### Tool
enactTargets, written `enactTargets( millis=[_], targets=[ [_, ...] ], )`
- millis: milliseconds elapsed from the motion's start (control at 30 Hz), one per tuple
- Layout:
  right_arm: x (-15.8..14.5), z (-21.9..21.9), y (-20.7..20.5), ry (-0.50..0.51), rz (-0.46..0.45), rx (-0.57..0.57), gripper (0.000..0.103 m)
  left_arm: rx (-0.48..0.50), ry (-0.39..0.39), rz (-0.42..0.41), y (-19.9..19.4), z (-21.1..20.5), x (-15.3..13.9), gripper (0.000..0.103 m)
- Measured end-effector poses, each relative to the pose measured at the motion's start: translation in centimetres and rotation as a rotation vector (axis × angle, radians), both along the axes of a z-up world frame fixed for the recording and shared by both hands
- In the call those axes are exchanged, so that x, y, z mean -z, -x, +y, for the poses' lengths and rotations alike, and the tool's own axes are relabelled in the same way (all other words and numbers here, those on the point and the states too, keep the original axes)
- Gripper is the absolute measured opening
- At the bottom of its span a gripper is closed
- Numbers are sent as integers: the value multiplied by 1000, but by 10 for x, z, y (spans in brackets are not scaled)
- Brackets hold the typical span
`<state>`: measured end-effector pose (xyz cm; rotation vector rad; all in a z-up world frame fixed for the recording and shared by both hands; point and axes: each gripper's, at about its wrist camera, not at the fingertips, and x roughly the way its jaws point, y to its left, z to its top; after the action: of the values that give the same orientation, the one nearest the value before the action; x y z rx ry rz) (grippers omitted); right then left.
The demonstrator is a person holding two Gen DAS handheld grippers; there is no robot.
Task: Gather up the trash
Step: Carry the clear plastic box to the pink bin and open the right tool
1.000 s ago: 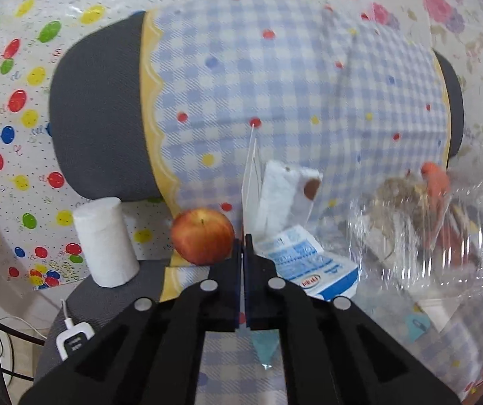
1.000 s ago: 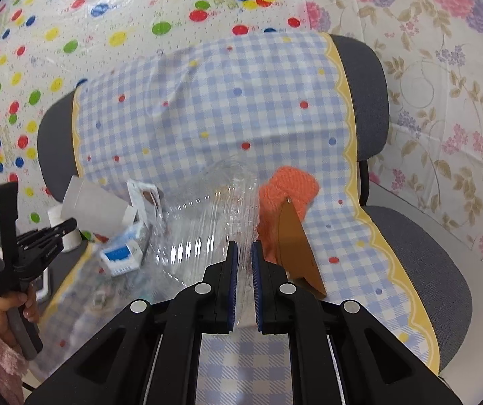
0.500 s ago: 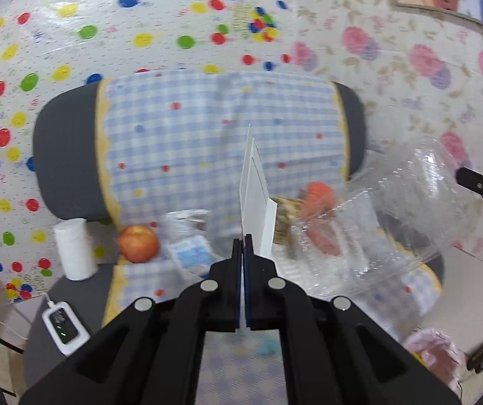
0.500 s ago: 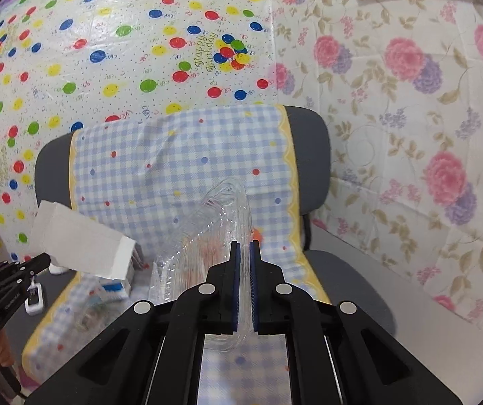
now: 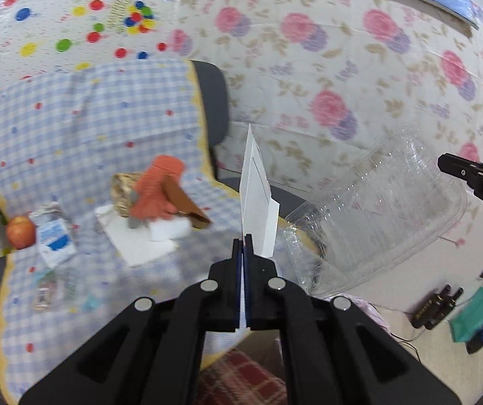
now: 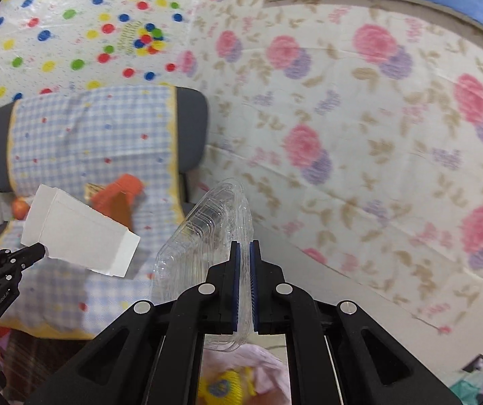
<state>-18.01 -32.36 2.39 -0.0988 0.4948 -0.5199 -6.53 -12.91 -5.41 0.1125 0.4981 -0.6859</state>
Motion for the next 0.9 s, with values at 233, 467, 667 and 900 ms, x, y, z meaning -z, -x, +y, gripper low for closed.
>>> enactTargets(
  millis=[233,467,667,900],
  targets=[
    [26,-14,33,65,118,109,6,160,-38,77,24,-54,38,0],
    [66,-34,39,48,248,154,6,258,-143,136,31,-95,71,0],
    [91,-43,30,41,313,133,8,269,-213,183,22,-115,94,0],
    [116,-54,12,-6,331,117,17,323,-236,249,12,-139,119,21]
  ],
)
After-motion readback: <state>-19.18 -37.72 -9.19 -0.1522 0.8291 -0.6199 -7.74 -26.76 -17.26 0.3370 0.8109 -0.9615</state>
